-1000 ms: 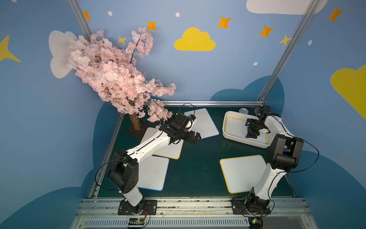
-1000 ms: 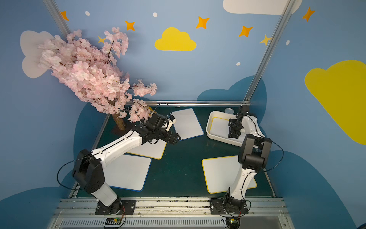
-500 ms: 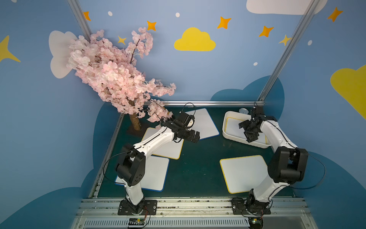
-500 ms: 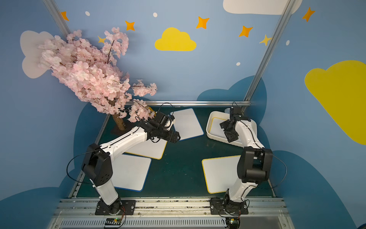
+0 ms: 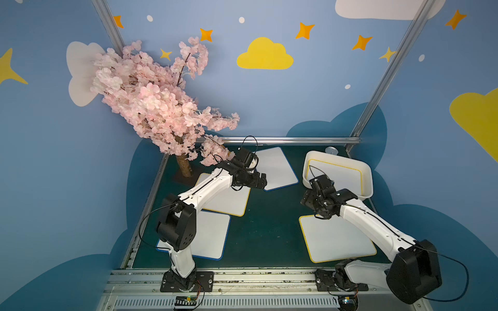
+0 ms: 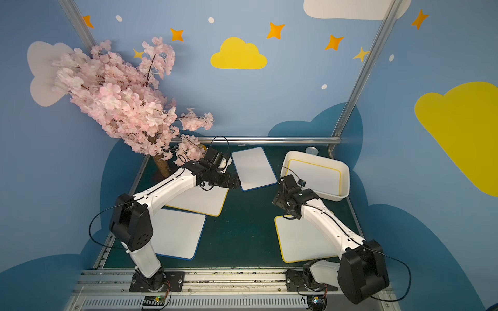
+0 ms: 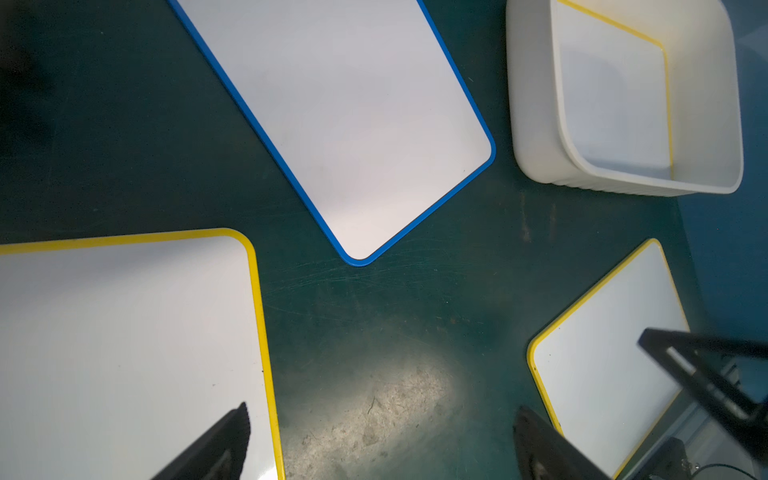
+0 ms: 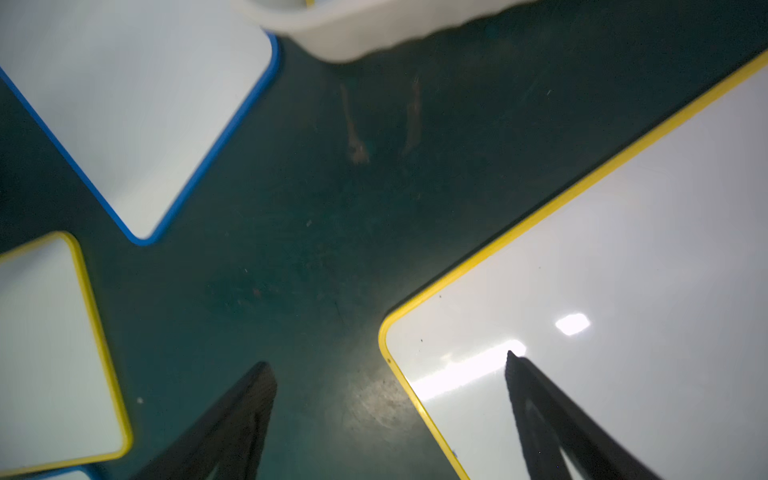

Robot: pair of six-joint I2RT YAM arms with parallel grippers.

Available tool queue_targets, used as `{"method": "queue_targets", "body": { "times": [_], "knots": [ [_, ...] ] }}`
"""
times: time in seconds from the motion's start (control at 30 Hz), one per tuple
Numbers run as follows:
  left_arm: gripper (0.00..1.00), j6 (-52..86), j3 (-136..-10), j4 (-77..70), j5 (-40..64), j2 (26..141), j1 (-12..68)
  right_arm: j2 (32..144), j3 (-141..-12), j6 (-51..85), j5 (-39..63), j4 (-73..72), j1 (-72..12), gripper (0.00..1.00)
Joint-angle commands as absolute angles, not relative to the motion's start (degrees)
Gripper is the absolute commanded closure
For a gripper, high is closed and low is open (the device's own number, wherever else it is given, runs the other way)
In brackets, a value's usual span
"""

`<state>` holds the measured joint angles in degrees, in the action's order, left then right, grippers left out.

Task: Put the whiteboard into the storage box
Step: Place the whiteboard in the storage box, then move the whiteboard to the corner of the board.

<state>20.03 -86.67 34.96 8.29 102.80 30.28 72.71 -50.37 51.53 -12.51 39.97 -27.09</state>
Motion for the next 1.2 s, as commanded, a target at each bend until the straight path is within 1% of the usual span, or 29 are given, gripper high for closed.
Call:
{"method": "queue_targets", "body": {
  "times": [0.0, 0.13, 0.23, 0.4, 0.63, 0.93, 1.17],
  "knots": [
    [0.00, 21.3, -88.2, 36.6, 9.6, 102.5, 28.9, 71.9, -45.8, 51.6, -10.1, 35.5, -29.6, 0.12],
    [0.00, 21.3, -88.2, 36.7, 9.5, 102.2, 27.9, 72.7, -42.1, 51.5, -8.6, 31.1, -33.9, 0.12],
    [0.00, 20.9, -88.1, 36.6, 9.3, 101.7, 27.0, 73.9, -39.8, 51.7, -6.1, 26.5, -35.7, 0.12],
    [0.00, 20.1, -87.5, 36.2, 8.3, 100.4, 26.1, 77.7, -39.2, 51.7, -5.1, 22.2, -38.3, 0.12],
    [0.00, 19.8, -87.4, 36.1, 8.0, 100.4, 25.2, 84.3, -40.3, 51.9, -4.5, 19.2, -40.5, 0.12],
    [0.00, 20.4, -87.3, 35.9, 8.6, 100.4, 23.6, 89.1, -43.0, 51.3, -2.2, 15.1, -42.7, 0.12],
    [0.00, 21.0, -87.2, 35.7, 9.2, 99.8, 20.9, 95.5, -49.1, 51.5, 0.5, 12.3, -44.6, 0.12]
  ]
}}
